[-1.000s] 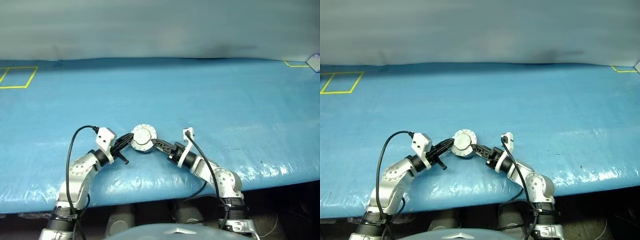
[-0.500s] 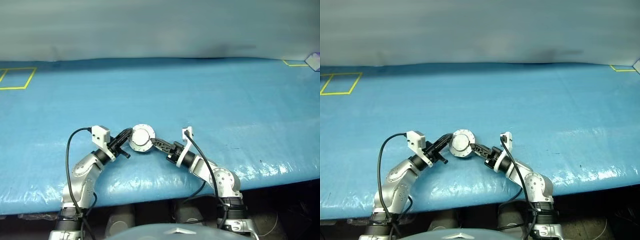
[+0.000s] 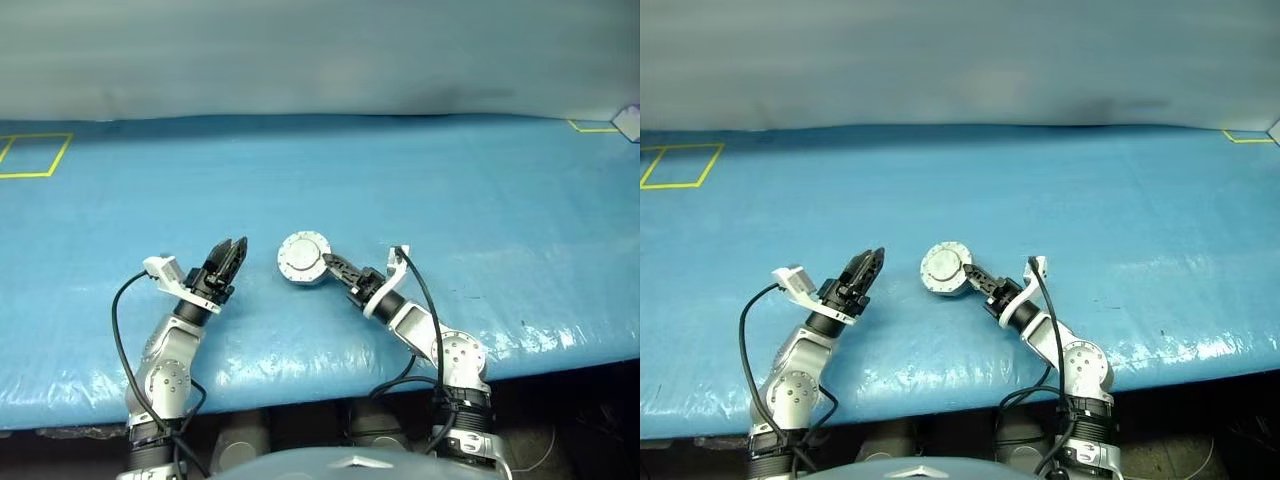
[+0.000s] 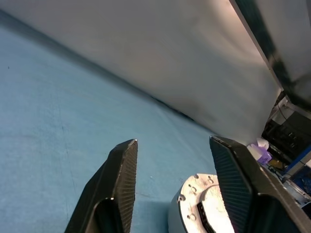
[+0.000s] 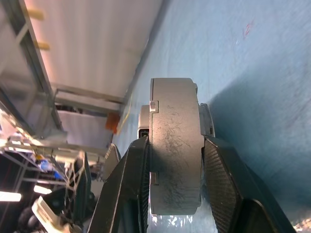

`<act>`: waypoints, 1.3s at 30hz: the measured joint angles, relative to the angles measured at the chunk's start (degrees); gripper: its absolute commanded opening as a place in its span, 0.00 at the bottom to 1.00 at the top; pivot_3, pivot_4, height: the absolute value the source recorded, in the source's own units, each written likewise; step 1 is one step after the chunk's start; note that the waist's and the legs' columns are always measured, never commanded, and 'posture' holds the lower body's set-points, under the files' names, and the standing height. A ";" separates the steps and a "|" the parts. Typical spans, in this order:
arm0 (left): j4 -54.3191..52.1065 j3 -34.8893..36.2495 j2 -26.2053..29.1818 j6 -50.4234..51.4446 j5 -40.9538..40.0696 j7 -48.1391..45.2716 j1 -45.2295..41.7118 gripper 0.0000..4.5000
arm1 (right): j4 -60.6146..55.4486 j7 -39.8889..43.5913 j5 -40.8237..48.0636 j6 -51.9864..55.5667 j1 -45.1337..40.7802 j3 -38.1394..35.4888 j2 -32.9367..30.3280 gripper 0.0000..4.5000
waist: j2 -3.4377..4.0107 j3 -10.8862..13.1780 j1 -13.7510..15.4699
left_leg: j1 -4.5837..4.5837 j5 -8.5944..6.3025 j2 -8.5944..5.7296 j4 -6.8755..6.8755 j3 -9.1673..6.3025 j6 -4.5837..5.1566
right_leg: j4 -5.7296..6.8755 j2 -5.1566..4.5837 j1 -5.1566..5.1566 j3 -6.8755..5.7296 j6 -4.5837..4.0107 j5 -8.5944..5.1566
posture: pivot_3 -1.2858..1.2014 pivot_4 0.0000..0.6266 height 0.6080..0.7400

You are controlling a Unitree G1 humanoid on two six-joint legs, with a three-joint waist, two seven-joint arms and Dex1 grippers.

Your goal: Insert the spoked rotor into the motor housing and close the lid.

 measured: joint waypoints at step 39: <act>1.25 0.51 -8.64 17.51 -22.21 0.75 -3.56 0.60 | -2.68 -2.61 12.09 1.03 -3.97 8.59 0.06 0.30 | 0.01 0.01 -1.00 | -0.58 0.01 -0.01 0.42 -0.13 0.02 | 0.12 0.09 -0.42 -0.01 0.12 0.12 | 0.52 0.24 1.00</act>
